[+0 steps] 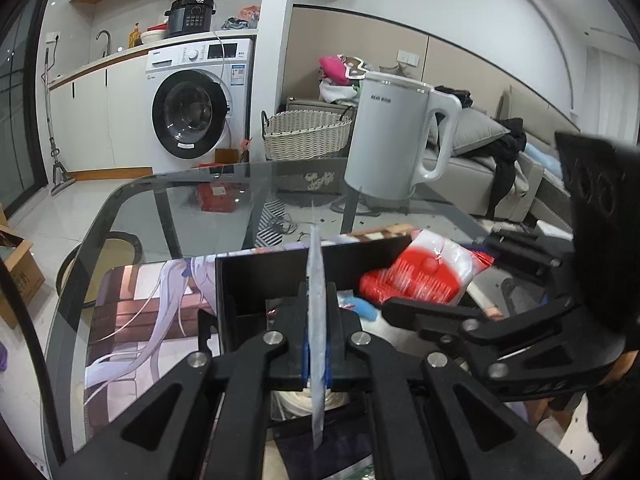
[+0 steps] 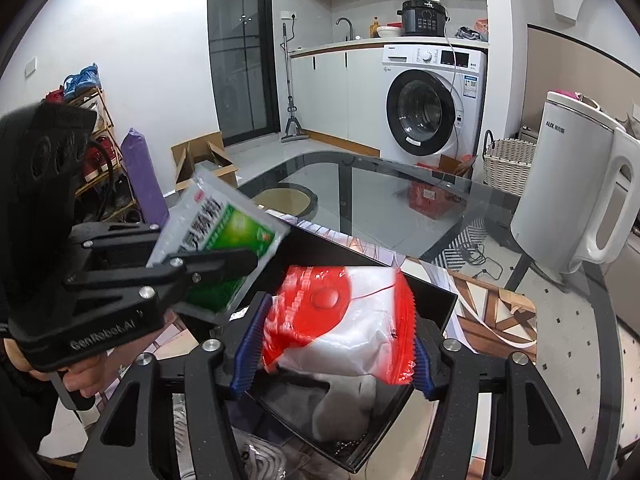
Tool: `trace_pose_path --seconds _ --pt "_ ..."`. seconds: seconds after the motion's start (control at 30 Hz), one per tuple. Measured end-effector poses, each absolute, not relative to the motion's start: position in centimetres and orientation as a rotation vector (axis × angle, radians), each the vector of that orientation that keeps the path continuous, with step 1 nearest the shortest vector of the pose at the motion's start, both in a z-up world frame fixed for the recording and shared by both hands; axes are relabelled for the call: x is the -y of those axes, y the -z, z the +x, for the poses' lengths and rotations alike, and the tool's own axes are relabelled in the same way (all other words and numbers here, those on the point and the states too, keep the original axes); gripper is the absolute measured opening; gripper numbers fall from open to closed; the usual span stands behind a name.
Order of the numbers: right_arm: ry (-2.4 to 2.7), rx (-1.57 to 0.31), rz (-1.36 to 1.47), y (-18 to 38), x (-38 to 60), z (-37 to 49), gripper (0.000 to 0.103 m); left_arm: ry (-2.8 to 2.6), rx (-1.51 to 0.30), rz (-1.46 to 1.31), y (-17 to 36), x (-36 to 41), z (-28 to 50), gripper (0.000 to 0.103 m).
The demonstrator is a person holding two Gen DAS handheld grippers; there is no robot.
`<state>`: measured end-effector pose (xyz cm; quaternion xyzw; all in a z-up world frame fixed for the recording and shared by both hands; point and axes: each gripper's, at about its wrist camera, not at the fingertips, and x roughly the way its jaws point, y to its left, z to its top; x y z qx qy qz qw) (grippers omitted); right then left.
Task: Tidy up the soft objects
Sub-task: 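Lower the sachet and balloon packet into the black box and release both, then move the left gripper toward the white foam while the right gripper approaches the coiled cable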
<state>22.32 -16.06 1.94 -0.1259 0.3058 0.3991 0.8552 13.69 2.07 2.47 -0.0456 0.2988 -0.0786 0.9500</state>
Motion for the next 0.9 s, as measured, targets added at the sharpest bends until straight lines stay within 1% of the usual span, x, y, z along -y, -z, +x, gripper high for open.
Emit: trace_pose_path --seconds 0.07,0.23,0.3,0.33,0.37,0.4,0.6,0.7,0.73,0.77,0.8,0.9 --pt "-0.842 -0.633 -0.258 -2.1 16.3 22.4 0.082 0.155 -0.623 -0.091 -2.1 -2.0 13.7 0.004" --pt "-0.823 -0.609 -0.255 -2.4 17.5 22.3 0.084 0.134 -0.663 -0.058 -1.4 -1.6 14.0 0.010" --pt "-0.820 -0.602 -0.247 -2.5 18.0 22.2 0.085 0.131 -0.668 -0.056 -1.3 -1.6 13.9 0.018" --pt "-0.818 -0.598 -0.245 -2.6 18.2 22.1 0.086 0.126 -0.669 -0.059 -1.4 -1.6 13.8 0.029" --pt "-0.815 -0.594 -0.243 -2.7 18.5 22.0 0.088 0.118 -0.672 -0.060 -1.4 -1.6 13.7 0.044" --pt "-0.810 -0.589 -0.240 -2.7 18.8 21.9 0.088 0.103 -0.674 -0.057 -1.4 -1.6 13.7 0.047" --pt "-0.787 -0.573 -0.219 -3.2 20.4 21.4 0.091 0.072 -0.665 -0.054 -2.0 -1.9 13.0 0.048" --pt "-0.776 -0.572 -0.208 -3.3 21.1 21.1 0.094 0.082 -0.660 -0.059 -2.1 -2.0 12.4 0.056" --pt "-0.773 -0.572 -0.202 -3.4 21.4 21.0 0.096 0.097 -0.652 -0.065 -2.2 -1.9 12.1 0.068" --pt "-0.771 -0.574 -0.196 -3.4 21.6 20.8 0.098 0.093 -0.643 -0.065 -2.3 -1.9 11.8 0.094" --pt "-0.771 -0.576 -0.190 -3.4 21.7 20.6 0.099 0.071 -0.623 -0.060 -2.5 -1.8 11.3 0.103" --pt "-0.769 -0.579 -0.166 -3.4 22.7 19.9 0.102 0.060 -0.578 -0.045 -3.0 -1.5 10.0 0.103"
